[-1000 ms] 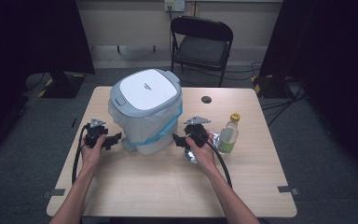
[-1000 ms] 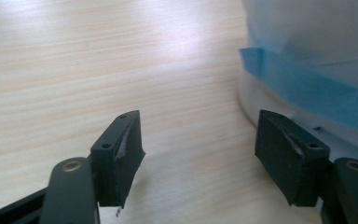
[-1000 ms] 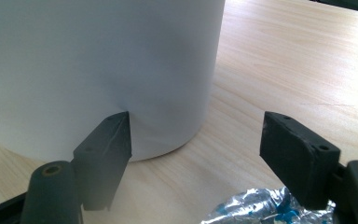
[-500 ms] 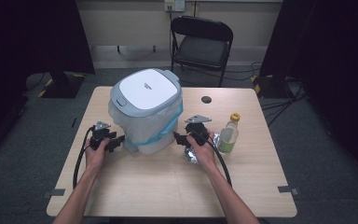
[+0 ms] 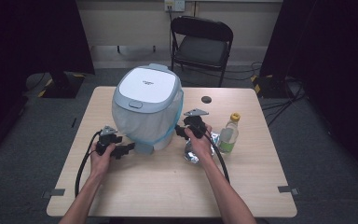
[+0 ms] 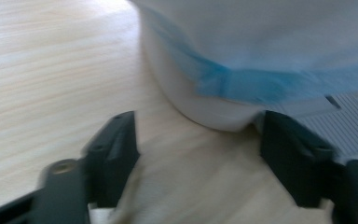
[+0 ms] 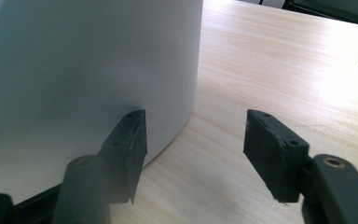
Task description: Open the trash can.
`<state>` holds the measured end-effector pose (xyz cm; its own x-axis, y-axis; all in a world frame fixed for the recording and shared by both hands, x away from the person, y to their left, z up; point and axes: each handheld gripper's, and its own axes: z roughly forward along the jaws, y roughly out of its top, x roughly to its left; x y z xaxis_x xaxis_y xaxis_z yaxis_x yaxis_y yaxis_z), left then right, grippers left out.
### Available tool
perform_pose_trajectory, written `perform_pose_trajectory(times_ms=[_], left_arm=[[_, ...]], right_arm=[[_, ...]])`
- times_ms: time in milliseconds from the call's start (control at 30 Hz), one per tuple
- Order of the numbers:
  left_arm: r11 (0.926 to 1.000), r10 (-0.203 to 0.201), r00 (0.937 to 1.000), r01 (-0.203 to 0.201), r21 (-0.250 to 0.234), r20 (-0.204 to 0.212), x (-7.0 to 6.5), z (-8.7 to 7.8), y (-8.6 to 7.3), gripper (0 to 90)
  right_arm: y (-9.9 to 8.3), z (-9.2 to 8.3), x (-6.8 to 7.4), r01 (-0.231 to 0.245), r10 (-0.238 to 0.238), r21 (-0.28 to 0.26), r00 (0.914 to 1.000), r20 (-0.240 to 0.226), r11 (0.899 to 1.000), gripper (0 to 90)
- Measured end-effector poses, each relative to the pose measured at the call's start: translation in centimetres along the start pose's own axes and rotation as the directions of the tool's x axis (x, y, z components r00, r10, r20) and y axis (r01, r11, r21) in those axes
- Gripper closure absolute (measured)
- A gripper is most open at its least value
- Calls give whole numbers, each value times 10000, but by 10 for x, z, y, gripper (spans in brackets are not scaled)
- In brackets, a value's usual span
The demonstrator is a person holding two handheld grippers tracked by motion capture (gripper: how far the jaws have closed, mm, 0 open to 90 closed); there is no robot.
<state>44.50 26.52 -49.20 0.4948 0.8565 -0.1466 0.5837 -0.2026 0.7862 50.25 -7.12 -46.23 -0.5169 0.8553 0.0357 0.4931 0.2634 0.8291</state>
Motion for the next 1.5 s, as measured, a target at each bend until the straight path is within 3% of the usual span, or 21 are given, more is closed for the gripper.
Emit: perform_pose_trajectory(times_ms=[100, 133, 167, 233, 333, 433, 500, 567, 600, 700, 733, 767, 833, 933, 1000, 1100, 1133, 1167, 1300, 1400, 1500], left_arm=[[9997, -101, 9966, 83, -233, -822, 13, -2, 2, 317], [9997, -101, 9966, 83, -233, -822, 13, -2, 2, 317], [9996, -279, 9922, 268, -113, -1213, 23, -2, 8, 317], [9978, -439, 9864, 356, -551, -1586, 28, -6, 18, 317], [9969, -474, 9822, 351, -708, -1819, 36, -6, 37, 316], [9938, -709, 9798, 532, -981, -1871, 43, -3, 52, 299], [9934, -753, 9814, 585, -984, -1764, 45, -1, 56, 259], [9930, -798, 9873, 666, -979, -1373, 43, 6, 59, 253], [9944, -629, 9909, 521, -916, -1192, 41, 8, 59, 254], [9953, -418, 9927, 315, -913, -1130, 35, 9, 59, 410], [9954, -365, 9929, 262, -918, -1134, 34, 9, 59, 410], [9959, -114, 9950, 25, -906, -987, 28, 5, 59, 509], [9950, 62, 9966, -143, -985, -822, 22, 1, 57, 575], [9945, 16, 9995, -50, -1044, -326, 17, -3, 50, 574], [9946, 233, 9989, -274, -1005, -417, 14, -6, 48, 557], [9969, 22, 9997, -43, -789, -263, 21, -9, 45, 352], [9971, -39, 9989, 3, -757, -472, 25, -9, 44, 305], [9975, -113, 9960, 50, -704, -890, 29, -9, 44, 324], [9962, -602, 9848, 489, -726, -1631, 43, -4, 45, 334], [9932, -630, 9787, 422, -1086, -1956, 46, 0, 51, 330], [9931, -842, 9781, 668, -961, -1904, 49, 6, 58, 307]], right_arm=[[2, -3, -2, 32, -33, -78, 10000, -19, 10000, 338], [3, -4, -3, 55, -54, -145, 10000, 67, 9999, 339], [5, -5, -4, -14, 17, -177, 9999, 131, 9998, 338], [9, -7, -5, 9, 5, -388, 9994, 342, 9992, 337], [14, -8, -7, -6, 26, -445, 9989, 470, 9990, 327], [20, -8, -7, -121, 146, -538, 9988, 466, 9985, 323], [22, -8, -7, -103, 127, -556, 9990, 435, 9984, 331], [25, -7, -5, -51, 88, -596, 9980, 621, 9982, 363], [25, -7, -6, -124, 160, -608, 9981, 593, 9981, 364], [25, -5, -8, -312, 341, -620, 9984, 454, 9976, 378], [26, -5, -9, -385, 409, -635, 9985, 377, 9972, 398], [28, -3, -9, -425, 442, -565, 9986, 287, 9975, 452], [32, -1, -8, -299, 319, -522, 9988, 369, 9982, 515], [36, 4, -9, -304, 345, -598, 9970, 687, 9977, 564], [38, 8, -11, -548, 587, -584, 9960, 667, 9968, 549], [41, 10, -13, -274, 318, -528, 9958, 862, 9982, 467], [41, 9, -14, -226, 274, -519, 9952, 936, 9984, 432], [41, 9, -16, -240, 286, -506, 9954, 919, 9984, 397], [41, 6, -20, -322, 360, -483, 9962, 798, 9983, 330], [41, 8, -20, -277, 329, -535, 9945, 996, 9982, 325], [41, 10, -22, -388, 450, -542, 9919, 1190, 9978, 322]])
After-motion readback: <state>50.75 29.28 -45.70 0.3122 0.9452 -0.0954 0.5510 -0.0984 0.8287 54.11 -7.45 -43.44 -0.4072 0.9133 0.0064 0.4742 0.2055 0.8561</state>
